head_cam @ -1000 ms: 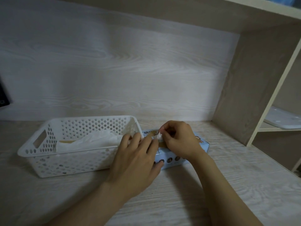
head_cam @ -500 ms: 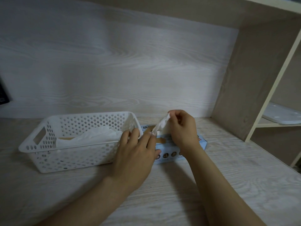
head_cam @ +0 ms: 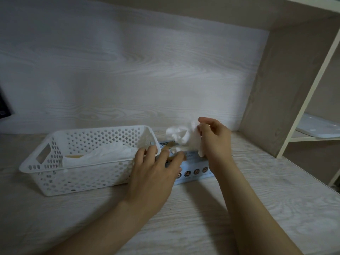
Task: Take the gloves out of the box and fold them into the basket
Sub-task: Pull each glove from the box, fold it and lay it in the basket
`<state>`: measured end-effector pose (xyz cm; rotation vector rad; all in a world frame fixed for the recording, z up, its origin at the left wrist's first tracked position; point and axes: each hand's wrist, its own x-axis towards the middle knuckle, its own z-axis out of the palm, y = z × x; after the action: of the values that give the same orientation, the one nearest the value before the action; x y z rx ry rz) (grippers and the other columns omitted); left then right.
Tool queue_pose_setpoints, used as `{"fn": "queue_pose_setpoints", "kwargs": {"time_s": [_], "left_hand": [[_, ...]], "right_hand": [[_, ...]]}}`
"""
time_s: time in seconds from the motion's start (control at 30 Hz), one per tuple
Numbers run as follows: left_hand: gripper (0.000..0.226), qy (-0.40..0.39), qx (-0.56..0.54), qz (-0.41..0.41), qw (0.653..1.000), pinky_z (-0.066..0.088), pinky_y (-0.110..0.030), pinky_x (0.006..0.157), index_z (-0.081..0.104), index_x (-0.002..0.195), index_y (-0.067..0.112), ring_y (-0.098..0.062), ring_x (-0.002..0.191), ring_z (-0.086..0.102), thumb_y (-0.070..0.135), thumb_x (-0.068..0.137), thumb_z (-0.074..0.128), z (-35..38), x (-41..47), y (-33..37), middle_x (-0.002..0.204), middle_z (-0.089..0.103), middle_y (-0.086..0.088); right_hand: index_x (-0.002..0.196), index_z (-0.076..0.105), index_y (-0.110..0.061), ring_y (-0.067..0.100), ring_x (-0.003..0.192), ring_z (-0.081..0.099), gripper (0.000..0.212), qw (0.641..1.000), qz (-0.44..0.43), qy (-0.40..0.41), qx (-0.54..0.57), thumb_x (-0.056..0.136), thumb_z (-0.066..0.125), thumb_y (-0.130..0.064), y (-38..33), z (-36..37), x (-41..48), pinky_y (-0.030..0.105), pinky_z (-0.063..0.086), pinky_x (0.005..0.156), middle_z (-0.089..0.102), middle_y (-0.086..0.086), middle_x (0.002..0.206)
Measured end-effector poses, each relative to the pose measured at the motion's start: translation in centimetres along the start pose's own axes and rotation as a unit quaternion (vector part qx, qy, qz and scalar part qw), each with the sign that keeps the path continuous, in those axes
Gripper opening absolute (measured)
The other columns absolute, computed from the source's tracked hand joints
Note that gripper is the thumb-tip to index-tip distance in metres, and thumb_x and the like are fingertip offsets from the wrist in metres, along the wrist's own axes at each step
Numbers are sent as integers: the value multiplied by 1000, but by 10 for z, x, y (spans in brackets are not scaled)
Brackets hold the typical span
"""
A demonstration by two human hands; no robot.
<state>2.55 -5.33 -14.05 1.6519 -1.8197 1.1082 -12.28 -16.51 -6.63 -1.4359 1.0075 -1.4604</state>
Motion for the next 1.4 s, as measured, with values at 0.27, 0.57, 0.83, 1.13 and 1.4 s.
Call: {"fn": "queue_pose_setpoints", "kwargs": {"time_s": [0.27, 0.57, 0.83, 1.13, 1.4], "left_hand": [[34, 19, -13, -2, 1000, 42, -51, 90, 65, 132, 26, -34, 99, 55, 42, 106, 51, 0, 0, 0, 121, 70, -3], [33, 6, -20, -10, 1000, 41, -54, 95, 63, 134, 27, -37, 104, 56, 38, 103, 58, 0, 0, 2, 132, 67, -6], [28, 29, -27, 10, 999, 40, -51, 90, 67, 124, 28, -36, 98, 56, 26, 96, 69, 0, -1, -2, 112, 70, -2], [34, 8, -40, -2, 999, 42, -52, 97, 64, 133, 24, -34, 101, 53, 40, 104, 55, -12, -1, -3, 126, 68, 1], [15, 94, -167, -59, 980, 43, -45, 88, 66, 91, 14, -28, 95, 56, 24, 98, 57, -44, 20, -26, 95, 65, 0]], "right_hand": [[114, 72, -38, 25, 108, 62, 63, 917, -59, -136, -369, 61, 62, -71, 9, -3, 3, 50, 53, 97, 70, -10, 105], [77, 67, -20, 28, 77, 52, 20, 863, -325, -29, -385, 96, 61, -19, 36, 13, 8, 39, 41, 67, 54, 0, 78], [66, 43, -32, 7, 47, 41, 39, 921, -318, 27, -222, 103, 51, -20, 3, 22, -20, 15, 25, 49, 40, -12, 51], [70, 45, -2, 13, 59, 36, 41, 992, -90, 90, 1, 105, 52, -21, 2, 17, -9, 33, 30, 57, 40, -1, 59], [109, 70, -16, 28, 99, 71, 34, 990, 104, -40, 85, 90, 42, -17, -1, 21, -6, 47, 59, 90, 76, 4, 102]]}}
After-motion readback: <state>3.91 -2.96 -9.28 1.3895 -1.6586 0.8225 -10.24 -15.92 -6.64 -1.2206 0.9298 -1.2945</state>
